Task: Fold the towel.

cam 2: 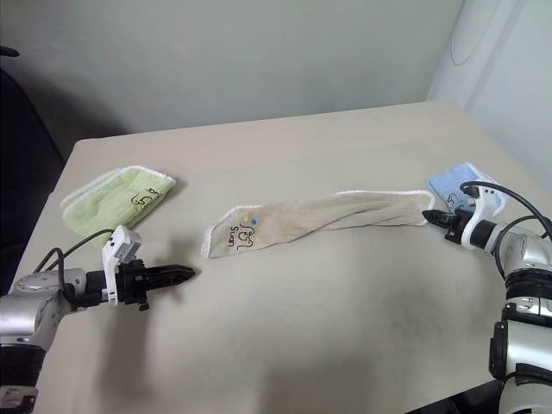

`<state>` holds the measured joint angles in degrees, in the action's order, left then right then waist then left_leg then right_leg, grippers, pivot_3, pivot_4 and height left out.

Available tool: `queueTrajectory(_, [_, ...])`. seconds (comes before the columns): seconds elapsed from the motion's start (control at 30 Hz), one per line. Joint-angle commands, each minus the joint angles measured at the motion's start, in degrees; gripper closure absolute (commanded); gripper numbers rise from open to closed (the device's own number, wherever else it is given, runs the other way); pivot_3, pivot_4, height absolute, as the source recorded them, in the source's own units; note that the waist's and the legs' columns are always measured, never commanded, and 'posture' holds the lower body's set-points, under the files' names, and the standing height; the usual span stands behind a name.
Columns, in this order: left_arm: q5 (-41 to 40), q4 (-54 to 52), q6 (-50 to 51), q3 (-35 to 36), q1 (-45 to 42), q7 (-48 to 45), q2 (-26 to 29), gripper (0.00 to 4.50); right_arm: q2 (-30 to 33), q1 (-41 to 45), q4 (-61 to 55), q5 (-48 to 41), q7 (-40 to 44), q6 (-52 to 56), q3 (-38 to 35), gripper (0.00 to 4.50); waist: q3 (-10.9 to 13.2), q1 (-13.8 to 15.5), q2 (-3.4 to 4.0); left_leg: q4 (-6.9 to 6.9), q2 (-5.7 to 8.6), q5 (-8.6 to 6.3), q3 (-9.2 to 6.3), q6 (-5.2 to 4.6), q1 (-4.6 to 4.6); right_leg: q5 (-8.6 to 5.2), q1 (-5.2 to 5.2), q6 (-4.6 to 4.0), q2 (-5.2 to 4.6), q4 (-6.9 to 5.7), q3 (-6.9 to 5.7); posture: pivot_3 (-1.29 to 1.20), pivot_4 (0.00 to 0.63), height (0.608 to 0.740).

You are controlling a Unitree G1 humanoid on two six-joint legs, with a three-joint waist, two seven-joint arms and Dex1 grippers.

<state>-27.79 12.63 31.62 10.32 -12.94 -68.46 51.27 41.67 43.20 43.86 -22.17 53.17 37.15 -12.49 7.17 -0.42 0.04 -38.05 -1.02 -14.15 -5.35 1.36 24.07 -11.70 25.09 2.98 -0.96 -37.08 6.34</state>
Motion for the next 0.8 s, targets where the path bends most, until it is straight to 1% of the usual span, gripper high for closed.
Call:
queueTrajectory(0.03, [-3.58,-2.08,1.61,3.26,-2.33,0.80,-1.41,3.92,0.36,0.95,-0.64,0.50,1.05,-1.16,0.05,4.49,0.00,0.05,0.00,0.00,0.00,0.00,-0.01,0.00,0.00,0.00,0.00,0.00,0.00,-0.01,-0.01,0.00,0.150,0.740])
queueTrajectory(0.1, [-4.24,-2.62,2.35,3.44,-2.59,0.69,-1.64,3.92,-0.13,0.70,-0.92,0.57,0.94,-1.27,0.24,4.49,0.00,0.00,0.00,-0.01,0.00,0.00,0.00,0.00,0.00,0.02,0.00,0.03,0.00,-0.02,-0.01,0.00,0.150,0.740])
queueTrajectory(0.2, [-5.97,-0.75,4.78,4.17,-4.19,0.44,-1.59,3.36,-0.75,0.45,-1.15,0.84,0.90,-1.44,0.43,4.50,0.00,-0.12,0.00,0.01,-0.01,-0.01,0.00,0.00,0.00,0.03,0.01,0.06,0.00,-0.03,-0.02,0.00,0.150,0.740])
queueTrajectory(0.33, [-5.35,0.11,4.02,3.49,-5.74,-0.65,-1.14,2.05,-1.28,-0.16,-1.98,1.13,0.94,-1.27,0.47,4.50,0.00,-0.18,0.00,0.00,-0.03,-0.01,0.00,0.01,-0.01,0.05,0.01,0.08,0.01,-0.03,-0.04,0.00,0.150,0.740])
queueTrajectory(0.47, [-3.68,0.21,2.54,2.03,-6.49,-1.39,-1.25,0.55,-1.54,-0.38,-2.23,1.23,0.80,-1.27,0.37,4.50,0.00,-0.16,0.00,0.00,-0.03,-0.01,0.00,0.01,-0.01,0.05,0.01,0.08,0.01,-0.02,-0.04,0.00,0.150,0.740])
queueTrajectory(0.5, [-3.29,0.20,2.20,1.73,-6.59,-1.42,-1.31,0.23,-1.58,-0.42,-2.25,1.25,0.79,-1.30,0.35,4.50,0.00,-0.15,0.00,0.00,-0.03,-0.01,0.00,0.01,-0.01,0.05,0.00,0.08,0.01,-0.02,-0.04,0.00,0.150,0.740])
queueTrajectory(0.53, [-3.09,0.24,1.98,1.56,-6.65,-1.46,-1.34,0.05,-1.61,-0.44,-2.26,1.28,0.78,-1.31,0.32,4.50,0.00,-0.15,0.00,-0.01,-0.03,-0.01,0.00,0.01,-0.01,0.05,0.00,0.08,0.01,-0.02,-0.04,0.00,0.150,0.740])
queueTrajectory(0.8, [0.18,6.16,0.60,-4.34,-14.16,-0.72,-7.43,0.05,-3.20,-1.93,-3.94,1.00,-0.31,-1.23,-0.18,4.50,0.00,0.06,0.00,-0.08,-0.01,-0.01,-0.01,0.01,0.00,0.08,-0.02,0.14,-0.02,-0.02,-0.04,0.00,0.150,0.740])
